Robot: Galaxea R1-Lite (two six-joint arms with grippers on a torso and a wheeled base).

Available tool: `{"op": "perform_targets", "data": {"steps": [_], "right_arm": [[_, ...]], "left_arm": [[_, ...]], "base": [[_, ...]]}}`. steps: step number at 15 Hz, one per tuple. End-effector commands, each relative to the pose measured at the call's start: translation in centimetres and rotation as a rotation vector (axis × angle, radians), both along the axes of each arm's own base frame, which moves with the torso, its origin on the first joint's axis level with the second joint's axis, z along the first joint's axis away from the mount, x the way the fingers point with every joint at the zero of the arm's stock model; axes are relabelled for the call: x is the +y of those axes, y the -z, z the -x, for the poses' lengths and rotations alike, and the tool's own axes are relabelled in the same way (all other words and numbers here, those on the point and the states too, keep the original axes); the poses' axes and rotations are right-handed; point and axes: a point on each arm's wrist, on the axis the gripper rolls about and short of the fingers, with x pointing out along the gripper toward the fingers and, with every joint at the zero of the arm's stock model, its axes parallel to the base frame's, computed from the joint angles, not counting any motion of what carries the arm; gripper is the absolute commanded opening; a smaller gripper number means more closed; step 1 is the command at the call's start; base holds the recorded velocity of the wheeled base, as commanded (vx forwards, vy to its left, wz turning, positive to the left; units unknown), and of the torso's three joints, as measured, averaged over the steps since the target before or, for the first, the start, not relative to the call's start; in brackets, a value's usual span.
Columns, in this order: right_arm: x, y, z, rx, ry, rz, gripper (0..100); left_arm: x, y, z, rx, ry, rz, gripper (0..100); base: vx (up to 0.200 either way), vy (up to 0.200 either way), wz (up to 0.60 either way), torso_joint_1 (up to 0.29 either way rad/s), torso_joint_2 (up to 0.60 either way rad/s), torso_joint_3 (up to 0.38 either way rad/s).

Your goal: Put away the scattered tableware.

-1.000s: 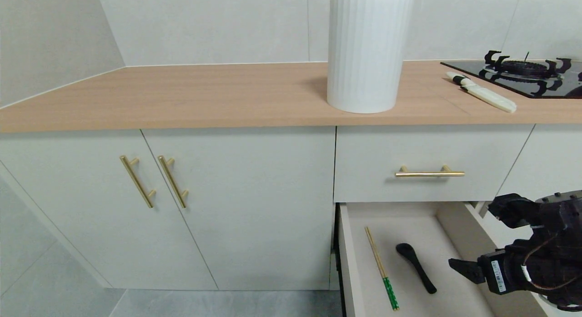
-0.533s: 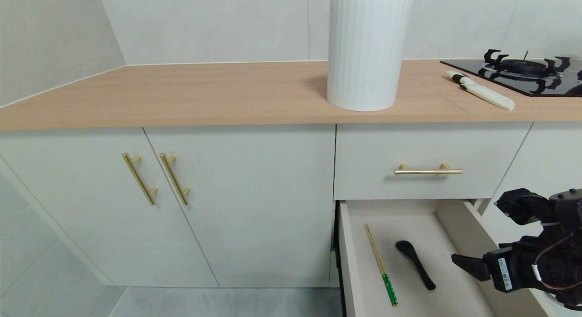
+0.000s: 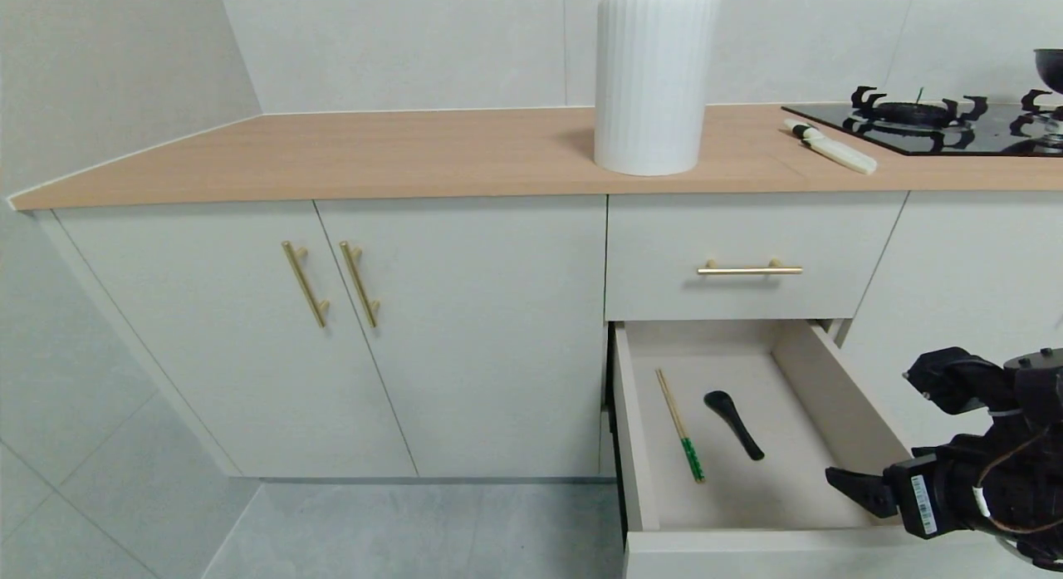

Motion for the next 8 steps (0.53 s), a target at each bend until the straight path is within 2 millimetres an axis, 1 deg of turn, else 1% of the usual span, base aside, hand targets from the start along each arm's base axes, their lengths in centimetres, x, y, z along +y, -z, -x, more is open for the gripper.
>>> {"op": "perform_targets", "data": {"steps": [1, 4, 8], "right_arm": [[0.1, 0.1, 0.0, 0.005, -0.007, 0.002, 100], [0.4, 0.3, 0.3, 0.027, -0.033, 0.005, 100], [2.2, 1.7, 2.6, 0.120, -0.188, 0.042, 100]], "left_arm": [[0.0, 0.0, 0.0, 0.000, 0.000, 0.000, 100], [0.0, 0.0, 0.0, 0.000, 0.000, 0.000, 100], [0.0, 0.0, 0.0, 0.000, 0.000, 0.000, 100]], "base": [[0.000, 0.000, 0.00, 0.000, 0.00, 0.000], [0.000, 0.000, 0.00, 0.000, 0.00, 0.000], [0.000, 0.000, 0.00, 0.000, 0.00, 0.000]]}}
